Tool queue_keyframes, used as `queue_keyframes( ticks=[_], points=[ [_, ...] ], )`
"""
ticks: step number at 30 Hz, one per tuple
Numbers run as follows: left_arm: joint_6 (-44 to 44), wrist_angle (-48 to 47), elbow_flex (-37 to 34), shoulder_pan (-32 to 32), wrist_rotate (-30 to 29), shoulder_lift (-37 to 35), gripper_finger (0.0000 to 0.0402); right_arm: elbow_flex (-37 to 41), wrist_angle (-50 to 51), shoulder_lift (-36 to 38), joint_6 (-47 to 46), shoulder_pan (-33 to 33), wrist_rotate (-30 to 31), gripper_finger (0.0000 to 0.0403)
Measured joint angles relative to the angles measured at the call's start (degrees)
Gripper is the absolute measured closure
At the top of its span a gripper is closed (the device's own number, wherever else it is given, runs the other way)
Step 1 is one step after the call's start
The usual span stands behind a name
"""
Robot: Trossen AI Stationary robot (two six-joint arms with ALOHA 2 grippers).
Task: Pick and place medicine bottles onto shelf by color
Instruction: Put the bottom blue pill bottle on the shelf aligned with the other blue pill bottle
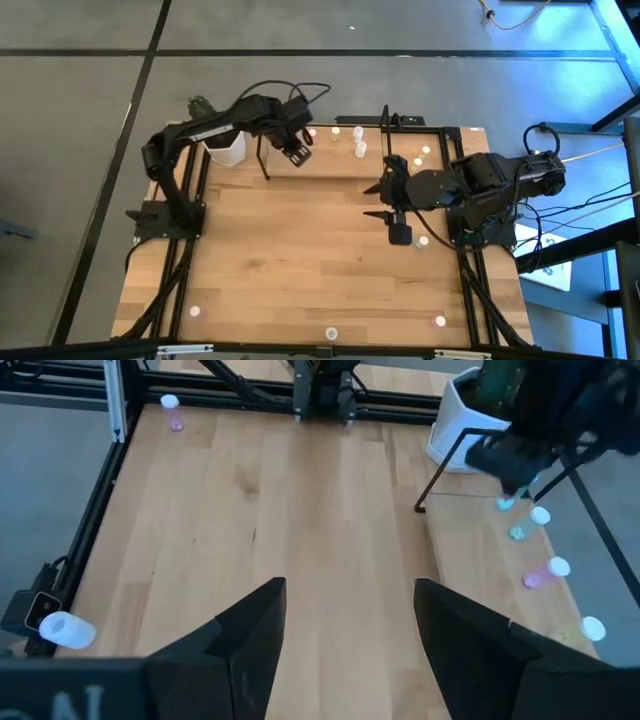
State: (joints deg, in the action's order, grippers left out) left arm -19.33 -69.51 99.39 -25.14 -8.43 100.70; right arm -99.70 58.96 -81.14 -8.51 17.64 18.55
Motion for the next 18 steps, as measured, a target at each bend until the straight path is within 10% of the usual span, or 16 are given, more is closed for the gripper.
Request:
queue_keyframes(
  ticks=[18],
  points=[
    [8.9,1.0,0.0,-1.5,-3.7,6.4,0.0307,0.0,0.1,0.0,2.7,-0.7,-0.2,0.018]
  ],
)
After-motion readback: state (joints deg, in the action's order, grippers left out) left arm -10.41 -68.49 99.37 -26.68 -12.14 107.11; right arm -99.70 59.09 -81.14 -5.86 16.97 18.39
